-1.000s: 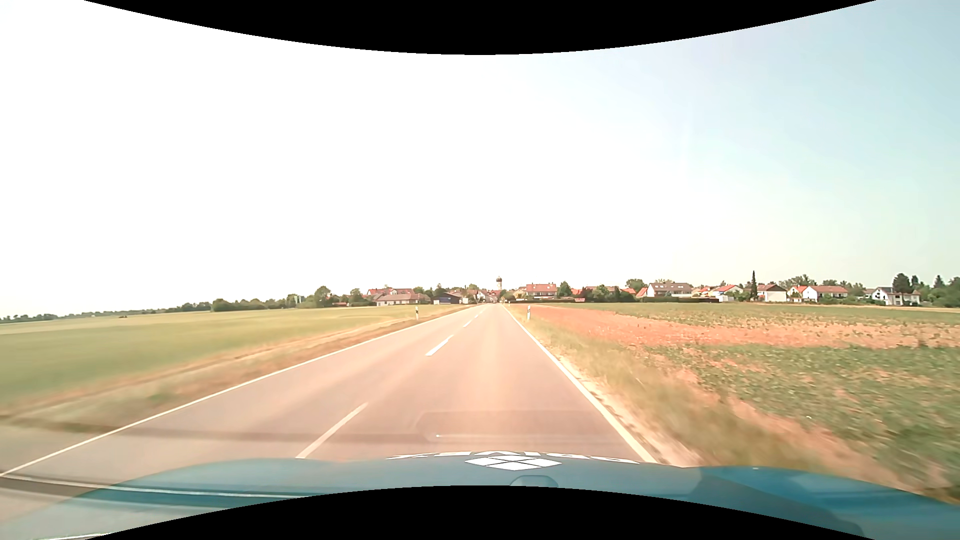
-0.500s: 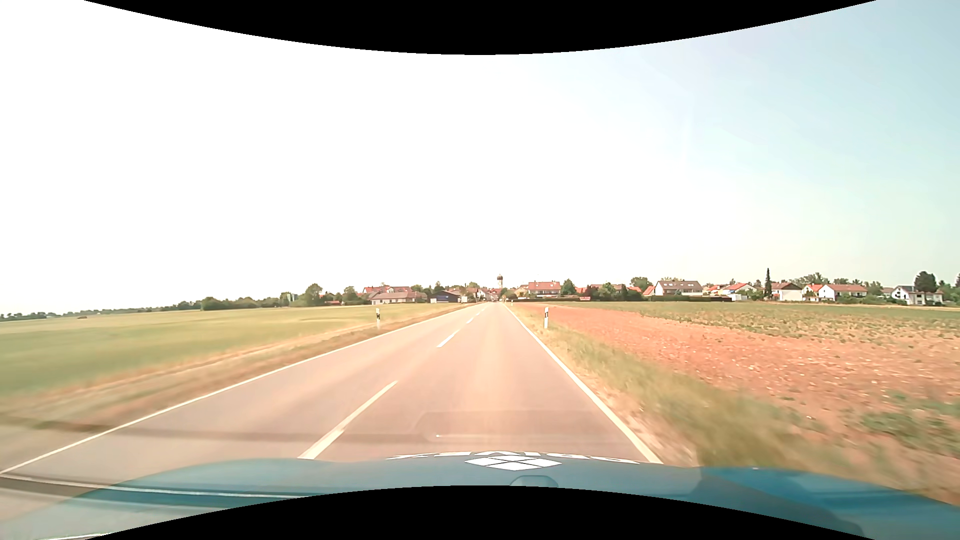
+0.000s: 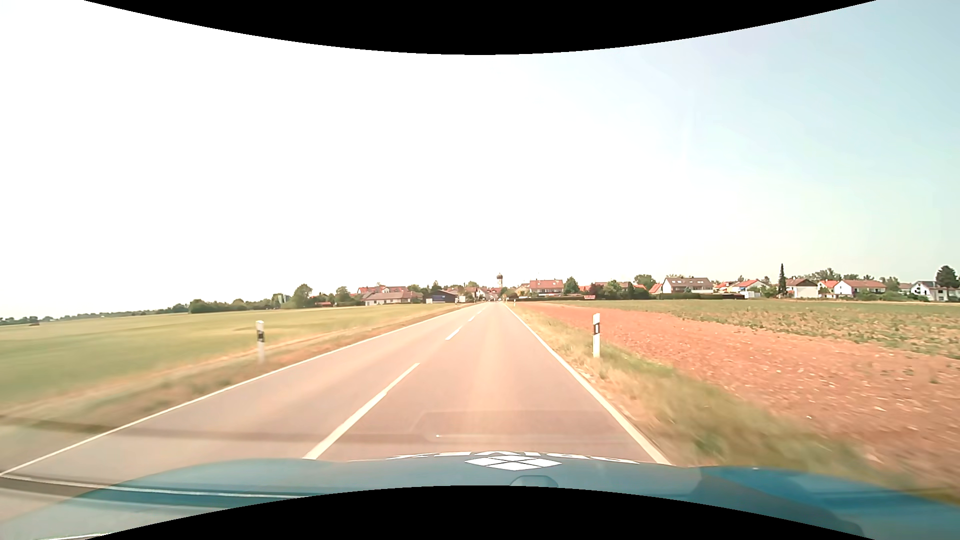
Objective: Follow the waypoints while adhering to traffic rules and regulations
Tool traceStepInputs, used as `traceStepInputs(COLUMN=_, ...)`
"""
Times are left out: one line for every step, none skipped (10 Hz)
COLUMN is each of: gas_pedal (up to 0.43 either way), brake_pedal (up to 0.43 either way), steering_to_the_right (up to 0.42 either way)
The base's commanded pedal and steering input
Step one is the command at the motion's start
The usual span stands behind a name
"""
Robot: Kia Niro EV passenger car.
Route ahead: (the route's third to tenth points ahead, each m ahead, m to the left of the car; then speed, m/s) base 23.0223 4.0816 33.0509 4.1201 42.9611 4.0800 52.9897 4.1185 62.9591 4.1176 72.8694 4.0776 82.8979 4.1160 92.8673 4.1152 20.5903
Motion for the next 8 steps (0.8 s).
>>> traceStepInputs(gas_pedal=0.15, brake_pedal=0.0, steering_to_the_right=0.0)
traceStepInputs(gas_pedal=0.15, brake_pedal=0.0, steering_to_the_right=0.0)
traceStepInputs(gas_pedal=0.15, brake_pedal=0.0, steering_to_the_right=0.0)
traceStepInputs(gas_pedal=0.15, brake_pedal=0.0, steering_to_the_right=0.0)
traceStepInputs(gas_pedal=0.15, brake_pedal=0.0, steering_to_the_right=0.0)
traceStepInputs(gas_pedal=0.15, brake_pedal=0.0, steering_to_the_right=0.0)
traceStepInputs(gas_pedal=0.15, brake_pedal=0.0, steering_to_the_right=0.0)
traceStepInputs(gas_pedal=0.15, brake_pedal=0.0, steering_to_the_right=-0.001)
